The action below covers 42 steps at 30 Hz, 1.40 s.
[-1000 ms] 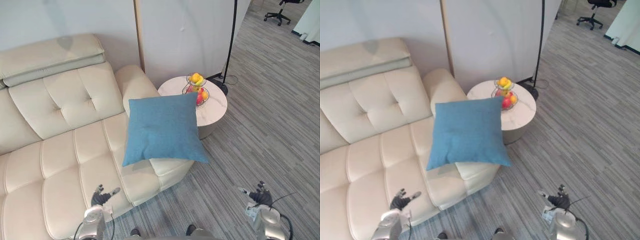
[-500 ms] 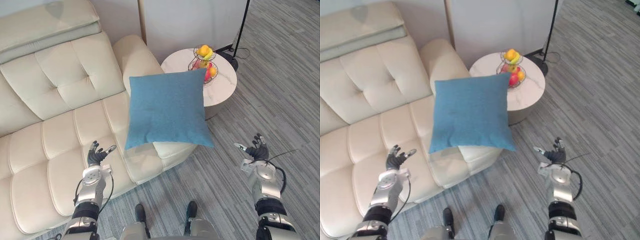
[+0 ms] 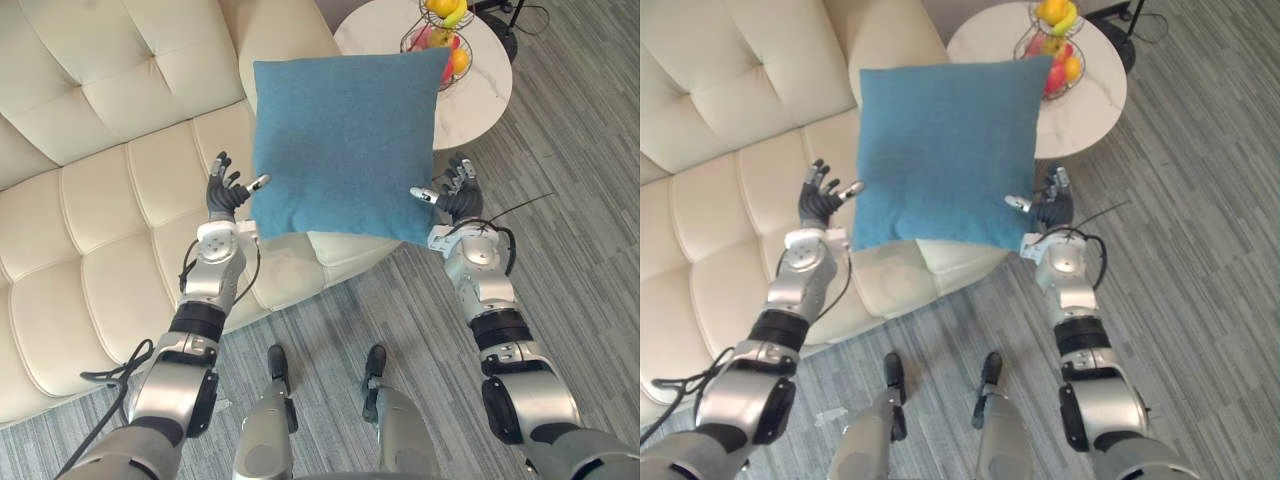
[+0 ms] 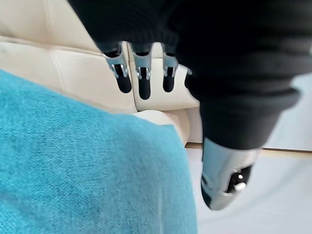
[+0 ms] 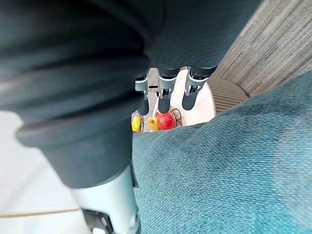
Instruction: Pick up cushions and gather them together orderly.
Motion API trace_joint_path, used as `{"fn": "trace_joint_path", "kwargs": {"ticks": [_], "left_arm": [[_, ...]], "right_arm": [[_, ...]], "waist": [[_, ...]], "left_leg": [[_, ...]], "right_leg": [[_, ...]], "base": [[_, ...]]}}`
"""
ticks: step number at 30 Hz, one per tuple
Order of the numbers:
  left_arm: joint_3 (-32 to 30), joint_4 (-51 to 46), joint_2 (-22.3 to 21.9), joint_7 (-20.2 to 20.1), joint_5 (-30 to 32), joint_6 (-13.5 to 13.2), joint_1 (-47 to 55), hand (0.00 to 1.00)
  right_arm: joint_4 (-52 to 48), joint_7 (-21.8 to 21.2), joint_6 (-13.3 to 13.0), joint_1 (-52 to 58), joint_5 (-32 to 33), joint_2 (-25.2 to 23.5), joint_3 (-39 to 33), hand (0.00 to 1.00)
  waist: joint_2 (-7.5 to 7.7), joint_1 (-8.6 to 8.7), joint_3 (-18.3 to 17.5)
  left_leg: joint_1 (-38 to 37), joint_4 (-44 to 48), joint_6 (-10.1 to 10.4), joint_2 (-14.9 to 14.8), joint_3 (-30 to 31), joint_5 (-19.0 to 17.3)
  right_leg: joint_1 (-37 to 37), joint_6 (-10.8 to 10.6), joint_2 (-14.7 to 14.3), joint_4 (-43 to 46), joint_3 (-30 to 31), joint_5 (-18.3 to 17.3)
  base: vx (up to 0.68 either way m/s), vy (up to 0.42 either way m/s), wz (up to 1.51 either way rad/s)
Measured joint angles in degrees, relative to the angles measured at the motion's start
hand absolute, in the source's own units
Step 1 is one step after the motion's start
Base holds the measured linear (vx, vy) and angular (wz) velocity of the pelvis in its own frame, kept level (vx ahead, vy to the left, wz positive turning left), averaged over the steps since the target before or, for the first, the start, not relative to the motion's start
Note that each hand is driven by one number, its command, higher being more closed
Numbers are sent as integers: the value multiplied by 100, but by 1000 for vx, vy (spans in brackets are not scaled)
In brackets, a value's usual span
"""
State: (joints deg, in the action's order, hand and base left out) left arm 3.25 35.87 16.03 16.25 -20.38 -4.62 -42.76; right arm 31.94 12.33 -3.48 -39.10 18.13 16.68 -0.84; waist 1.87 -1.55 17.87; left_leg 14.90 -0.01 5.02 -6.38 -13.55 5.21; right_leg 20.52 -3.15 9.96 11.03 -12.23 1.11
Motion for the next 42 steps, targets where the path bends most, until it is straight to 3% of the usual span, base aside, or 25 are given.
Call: {"fn": "trace_joint_path", "kwargs": {"ticks": [7, 17, 19, 33, 37, 41, 42], "left_arm": [[65, 360, -94, 103, -12, 6, -784, 0], [-233, 470, -176, 316, -4, 44, -1070, 0], [-460, 658, -120, 374, -4, 58, -1242, 0], [-650, 766, -69, 438, -7, 126, -1029, 0], [42, 1077, -616, 354, 286, 181, -983, 0], [50, 1088, -637, 379, 335, 228, -936, 0], [51, 1088, -574, 380, 335, 236, -935, 0]], "right_arm": [[33, 9, 4, -816, 62, -87, 212, 0], [35, 176, 84, -1171, 62, -85, 102, 0], [36, 234, 77, -1302, 62, -27, -284, 0], [186, 247, 62, -1246, 47, 23, -344, 0], [297, 176, -53, -1310, -261, -145, 423, 0], [294, 152, -57, -1392, -445, -261, 659, 0], [283, 152, -68, -1410, -458, -279, 742, 100]], "waist": [[-55, 1, 67], [-79, -36, 82], [-178, -87, 145], [-185, -182, 149], [-187, -123, 150], [-187, -109, 150], [-187, -108, 150]], "left_leg": [[232, -579, 45, -7, -17, 463], [502, -580, 128, -96, -38, 518], [891, -581, 159, -120, -6, 604], [846, -583, 187, -187, -154, 684], [1120, -587, 150, -207, -177, 719], [1090, -586, 151, -262, -323, 720], [1103, -585, 158, -294, -333, 725]], "right_leg": [[549, 53, -38, 167, -12, 9], [759, 106, -100, 126, -77, 49], [1118, 130, -101, 158, -158, 66], [1073, 178, -106, 317, -220, -23], [1306, 168, -121, 244, -232, 39], [1308, 214, -197, 139, -158, 88], [1308, 231, -234, 92, -162, 107]], "base": [[-7, -12, 3], [21, -26, 1], [26, -71, 13], [0, -35, 4], [4, -42, -2], [52, -44, -16], [24, -47, -12]]}}
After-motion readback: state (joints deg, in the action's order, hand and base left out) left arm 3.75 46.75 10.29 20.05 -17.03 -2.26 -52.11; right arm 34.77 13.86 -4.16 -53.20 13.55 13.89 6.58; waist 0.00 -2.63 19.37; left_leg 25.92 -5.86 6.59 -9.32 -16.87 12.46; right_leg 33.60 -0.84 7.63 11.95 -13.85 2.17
